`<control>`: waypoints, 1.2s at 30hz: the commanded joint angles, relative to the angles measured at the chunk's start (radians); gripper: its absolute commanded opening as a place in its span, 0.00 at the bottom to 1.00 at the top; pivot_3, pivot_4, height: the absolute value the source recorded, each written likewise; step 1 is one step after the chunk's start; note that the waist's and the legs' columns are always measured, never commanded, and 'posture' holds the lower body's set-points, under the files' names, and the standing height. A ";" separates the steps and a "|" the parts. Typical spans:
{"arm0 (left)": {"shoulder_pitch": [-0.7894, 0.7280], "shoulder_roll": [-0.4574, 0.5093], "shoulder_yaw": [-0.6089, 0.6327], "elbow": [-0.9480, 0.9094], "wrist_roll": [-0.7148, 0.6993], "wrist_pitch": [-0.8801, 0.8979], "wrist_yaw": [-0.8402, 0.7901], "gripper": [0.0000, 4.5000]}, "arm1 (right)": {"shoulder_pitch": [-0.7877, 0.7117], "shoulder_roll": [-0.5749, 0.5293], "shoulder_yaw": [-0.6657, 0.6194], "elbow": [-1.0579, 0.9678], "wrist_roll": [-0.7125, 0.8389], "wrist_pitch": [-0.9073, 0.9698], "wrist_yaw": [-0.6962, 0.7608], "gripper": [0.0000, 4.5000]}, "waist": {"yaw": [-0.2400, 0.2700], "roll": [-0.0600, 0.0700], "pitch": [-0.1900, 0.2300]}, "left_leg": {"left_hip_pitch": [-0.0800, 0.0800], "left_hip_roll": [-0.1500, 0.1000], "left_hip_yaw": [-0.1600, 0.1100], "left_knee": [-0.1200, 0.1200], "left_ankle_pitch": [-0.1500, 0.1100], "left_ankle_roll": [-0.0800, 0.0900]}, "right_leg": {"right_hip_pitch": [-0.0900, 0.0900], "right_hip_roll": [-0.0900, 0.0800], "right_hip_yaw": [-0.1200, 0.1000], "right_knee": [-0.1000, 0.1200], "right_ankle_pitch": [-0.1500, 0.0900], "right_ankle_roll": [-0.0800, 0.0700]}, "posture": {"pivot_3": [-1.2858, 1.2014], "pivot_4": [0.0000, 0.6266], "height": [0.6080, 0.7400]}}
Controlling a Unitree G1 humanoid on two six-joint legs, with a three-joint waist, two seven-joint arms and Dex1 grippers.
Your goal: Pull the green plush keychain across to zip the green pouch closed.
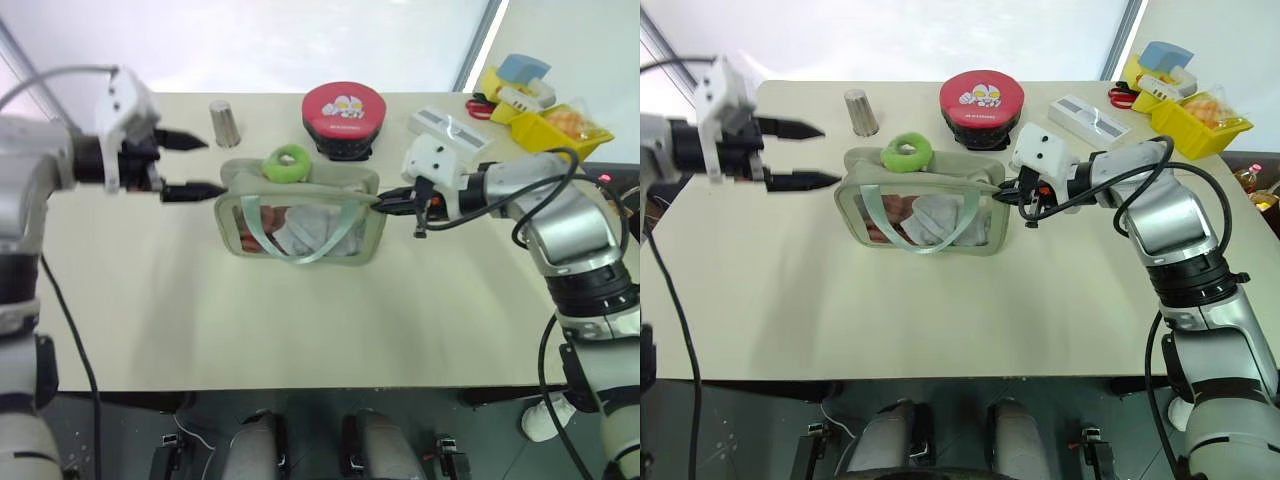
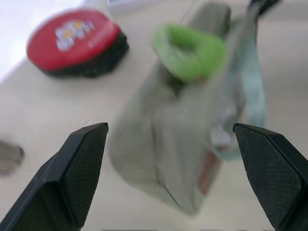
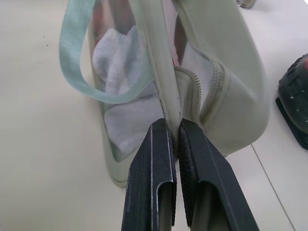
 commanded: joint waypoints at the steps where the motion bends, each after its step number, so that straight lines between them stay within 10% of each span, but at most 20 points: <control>1: 0.067 -0.016 0.044 -0.086 0.004 -0.001 0.092 0.99 | -0.025 0.012 -0.004 0.001 -0.002 -0.014 0.008 0.00 | 0.001 0.000 0.000 | 0.000 0.000 0.000 0.000 0.000 0.000 | 0.000 0.000 0.000 0.000 0.000 0.000 | 0.52 0.24 1.00; 7: 0.094 -0.085 0.009 -0.074 0.041 -0.044 0.190 0.93 | -0.040 0.021 0.000 0.002 -0.001 -0.004 0.020 0.00 | -0.004 0.000 0.000 | 0.000 0.000 0.000 0.000 0.000 0.000 | 0.000 0.000 0.000 0.000 0.000 0.000 | 0.52 0.24 1.00; 16: 0.075 -0.097 -0.012 -0.027 0.054 -0.082 0.174 0.01 | -0.052 0.022 -0.006 -0.019 0.007 0.030 0.024 0.00 | -0.004 0.000 0.000 | 0.000 0.000 0.000 0.000 0.000 0.000 | 0.000 0.000 0.000 0.000 0.000 0.000 | 0.52 0.24 1.00; 19: 0.061 -0.094 -0.025 -0.009 0.068 -0.083 0.176 0.01 | -0.055 0.017 -0.016 -0.030 0.022 0.059 0.031 0.00 | -0.002 0.000 0.000 | 0.000 0.000 0.000 0.000 0.000 0.000 | 0.000 0.000 0.000 0.000 0.000 0.000 | 0.52 0.24 1.00; 26: 0.058 -0.098 -0.044 -0.022 0.070 -0.087 0.162 0.00 | -0.122 -0.048 -0.043 0.030 0.056 0.053 0.126 0.70 | 0.000 0.000 0.000 | 0.000 0.000 0.000 0.000 0.000 0.000 | 0.000 0.000 0.000 0.000 0.000 0.000 | 0.52 0.24 1.00; 36: 0.047 -0.111 -0.052 -0.020 0.078 -0.090 0.164 0.00 | -0.436 0.255 -0.090 0.439 0.065 0.022 -0.025 0.70 | -0.006 0.000 0.000 | 0.000 0.000 0.001 -0.001 0.000 0.000 | 0.000 0.001 0.000 0.000 0.000 0.000 | 0.52 0.24 1.00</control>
